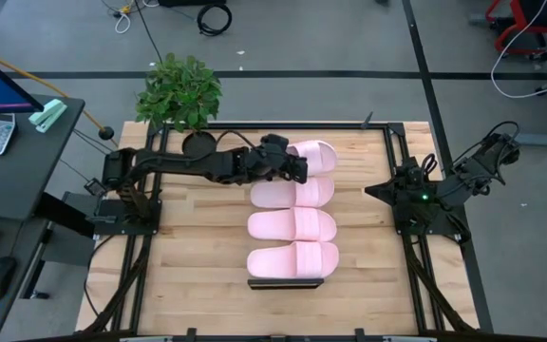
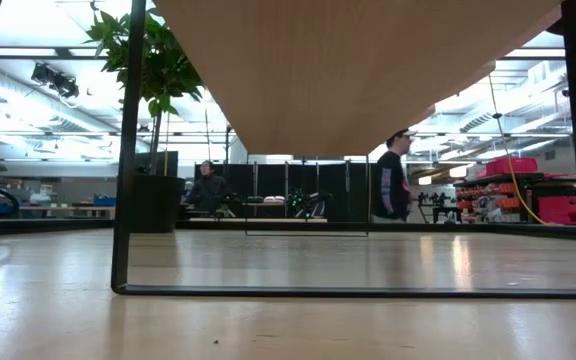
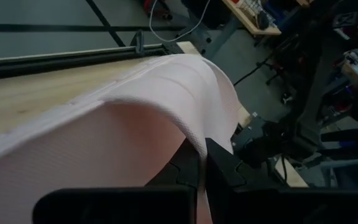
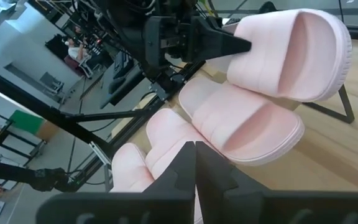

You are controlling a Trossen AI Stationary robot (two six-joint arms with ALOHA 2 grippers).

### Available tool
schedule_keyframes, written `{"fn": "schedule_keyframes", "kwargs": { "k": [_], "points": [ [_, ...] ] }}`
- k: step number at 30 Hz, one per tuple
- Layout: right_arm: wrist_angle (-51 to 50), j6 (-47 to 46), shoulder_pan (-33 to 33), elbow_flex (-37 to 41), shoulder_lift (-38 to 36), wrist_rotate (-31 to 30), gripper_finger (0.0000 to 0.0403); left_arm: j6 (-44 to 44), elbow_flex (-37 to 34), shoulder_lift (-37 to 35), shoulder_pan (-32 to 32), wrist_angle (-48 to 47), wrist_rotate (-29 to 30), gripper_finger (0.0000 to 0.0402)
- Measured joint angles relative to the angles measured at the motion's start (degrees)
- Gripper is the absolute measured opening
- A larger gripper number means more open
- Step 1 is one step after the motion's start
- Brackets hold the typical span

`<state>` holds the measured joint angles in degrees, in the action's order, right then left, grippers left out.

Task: Pick and place slides into the shelf
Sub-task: Put the pink slipper on the shelf

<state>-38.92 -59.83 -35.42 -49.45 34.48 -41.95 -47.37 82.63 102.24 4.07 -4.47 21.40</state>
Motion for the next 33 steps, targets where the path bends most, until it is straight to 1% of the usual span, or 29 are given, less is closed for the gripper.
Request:
{"fn": "schedule_keyframes", "kwargs": {
  "k": [5,9,12,18,23,33],
  "points": [
    [0.00,0.00,-0.02,0.00,0.00,0.02,0.0010,-1.91,0.04,0.00,2.29,-3.62,-5.63,0.0012],
    [-0.02,0.00,-0.01,0.00,0.00,0.01,0.0008,-2.89,-0.02,0.09,3.16,-7.44,-6.51,0.0012],
    [-0.02,0.00,0.00,0.00,0.00,0.02,0.0008,-3.04,-0.02,0.02,3.65,-7.72,-8.44,0.0013],
    [-0.05,0.02,-0.02,0.00,0.00,0.00,0.0010,-3.10,-0.02,0.02,3.92,-7.85,-9.01,0.0011],
    [-0.07,0.33,0.00,0.00,0.00,0.00,0.0008,-5.23,0.00,0.00,4.87,-10.41,-11.44,0.0012],
    [-0.09,0.48,-0.02,0.00,0.04,0.00,0.0008,-4.98,0.01,0.40,5.39,-11.85,-11.31,0.0012]
  ]
}}
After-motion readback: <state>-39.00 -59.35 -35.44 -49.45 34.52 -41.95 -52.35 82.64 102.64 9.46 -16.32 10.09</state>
